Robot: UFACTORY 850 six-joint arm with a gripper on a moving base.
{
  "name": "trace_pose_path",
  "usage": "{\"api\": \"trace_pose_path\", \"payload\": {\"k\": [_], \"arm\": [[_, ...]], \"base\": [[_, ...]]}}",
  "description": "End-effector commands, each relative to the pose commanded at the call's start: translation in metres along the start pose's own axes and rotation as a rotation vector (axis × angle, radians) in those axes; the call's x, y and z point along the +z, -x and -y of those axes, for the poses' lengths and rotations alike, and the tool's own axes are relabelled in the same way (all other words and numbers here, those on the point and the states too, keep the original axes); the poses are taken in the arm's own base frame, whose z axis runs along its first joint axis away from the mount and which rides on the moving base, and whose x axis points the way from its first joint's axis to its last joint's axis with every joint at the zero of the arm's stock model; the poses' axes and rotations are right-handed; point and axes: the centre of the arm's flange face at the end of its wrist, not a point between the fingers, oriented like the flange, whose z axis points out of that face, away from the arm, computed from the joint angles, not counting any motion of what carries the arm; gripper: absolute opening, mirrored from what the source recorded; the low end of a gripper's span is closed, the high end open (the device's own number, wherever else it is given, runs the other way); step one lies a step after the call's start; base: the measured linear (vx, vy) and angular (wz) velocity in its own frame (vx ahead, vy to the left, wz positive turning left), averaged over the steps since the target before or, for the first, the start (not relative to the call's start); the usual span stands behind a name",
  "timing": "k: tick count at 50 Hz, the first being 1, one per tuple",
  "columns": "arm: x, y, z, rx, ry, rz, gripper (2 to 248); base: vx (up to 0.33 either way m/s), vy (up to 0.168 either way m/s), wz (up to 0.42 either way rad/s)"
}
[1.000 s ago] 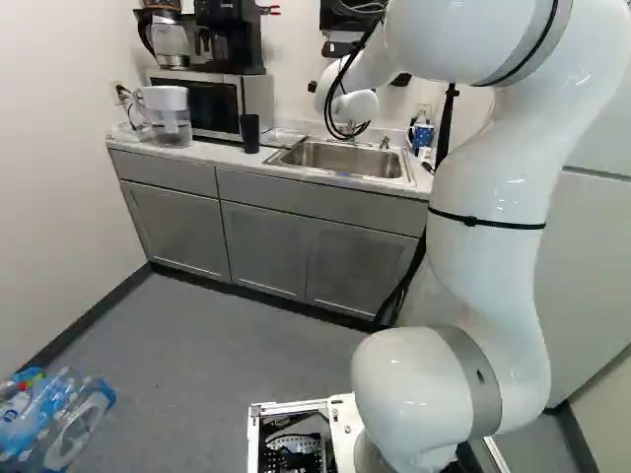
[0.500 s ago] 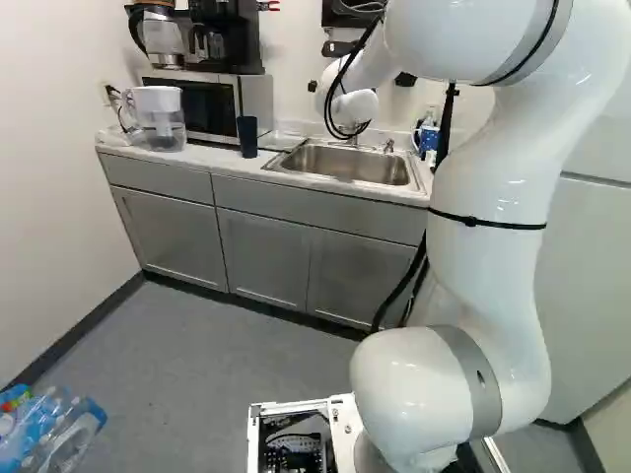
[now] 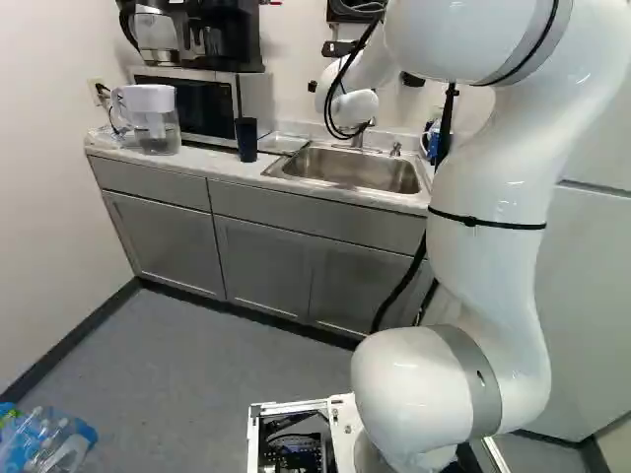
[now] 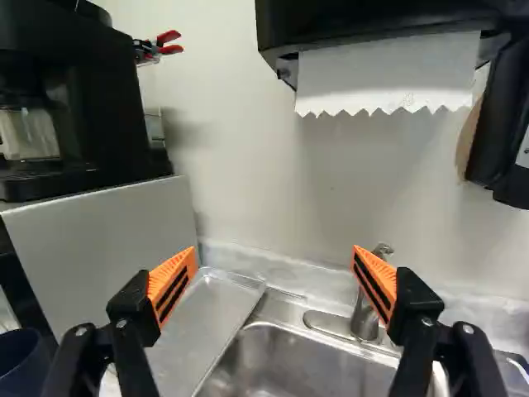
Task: Rinse the cup and place it in the tray
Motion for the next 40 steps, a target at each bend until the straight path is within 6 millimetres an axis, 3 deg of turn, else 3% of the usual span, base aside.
{"api": "trace_pose_path", "payload": {"k": [40], "arm": [[0.0000,0.0000,0.0000,0.000,0.000,0.000,247]], "base": [[0.090,0.015,-0.010]]}}
